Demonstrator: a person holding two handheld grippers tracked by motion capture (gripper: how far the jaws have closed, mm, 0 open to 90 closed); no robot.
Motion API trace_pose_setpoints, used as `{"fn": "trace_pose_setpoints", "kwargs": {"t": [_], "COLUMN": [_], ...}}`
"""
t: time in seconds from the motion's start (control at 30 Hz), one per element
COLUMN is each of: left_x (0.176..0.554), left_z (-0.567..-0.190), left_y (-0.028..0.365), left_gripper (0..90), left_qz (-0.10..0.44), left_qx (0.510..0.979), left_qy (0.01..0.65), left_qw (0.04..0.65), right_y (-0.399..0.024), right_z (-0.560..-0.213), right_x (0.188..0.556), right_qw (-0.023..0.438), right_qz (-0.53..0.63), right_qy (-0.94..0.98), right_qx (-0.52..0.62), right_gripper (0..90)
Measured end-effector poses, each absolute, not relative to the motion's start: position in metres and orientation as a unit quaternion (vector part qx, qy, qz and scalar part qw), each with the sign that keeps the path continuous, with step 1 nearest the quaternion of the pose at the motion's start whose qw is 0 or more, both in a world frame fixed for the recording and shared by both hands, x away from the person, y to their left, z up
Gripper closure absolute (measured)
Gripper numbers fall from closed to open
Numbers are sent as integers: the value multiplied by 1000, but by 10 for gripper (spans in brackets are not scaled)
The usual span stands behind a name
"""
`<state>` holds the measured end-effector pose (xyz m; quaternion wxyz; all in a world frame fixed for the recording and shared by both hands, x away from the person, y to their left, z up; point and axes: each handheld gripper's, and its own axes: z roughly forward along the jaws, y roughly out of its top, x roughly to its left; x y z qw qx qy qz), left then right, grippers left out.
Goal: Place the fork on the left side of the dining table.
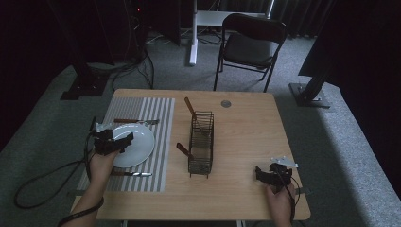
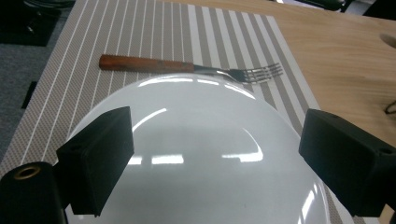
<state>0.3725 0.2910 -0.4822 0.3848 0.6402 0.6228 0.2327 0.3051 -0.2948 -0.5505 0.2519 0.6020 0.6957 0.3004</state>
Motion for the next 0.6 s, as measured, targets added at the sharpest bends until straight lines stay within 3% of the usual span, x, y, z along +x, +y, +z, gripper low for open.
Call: {"fn": "trace_pose_setpoints", "kwargs": {"t": [0.33, 0.4, 0.6], "left_x": [351, 347, 336], "left_z": [-487, -486, -486], "left_y": [299, 299, 298], "left_gripper": [98, 0, 0], "left_qz": [233, 234, 229], "left_qx": [649, 653, 657], "left_qy": [622, 627, 626], "left_qw": [371, 356, 352], "right_y": [-295, -295, -295], "right_z": [-550, -550, -550], "right_x": [305, 305, 305], "right_qw": [252, 252, 252], "right_qz": [300, 300, 300], "right_qy": [696, 696, 696], "right_qx": [602, 602, 602], "right_gripper": [126, 126, 126]}}
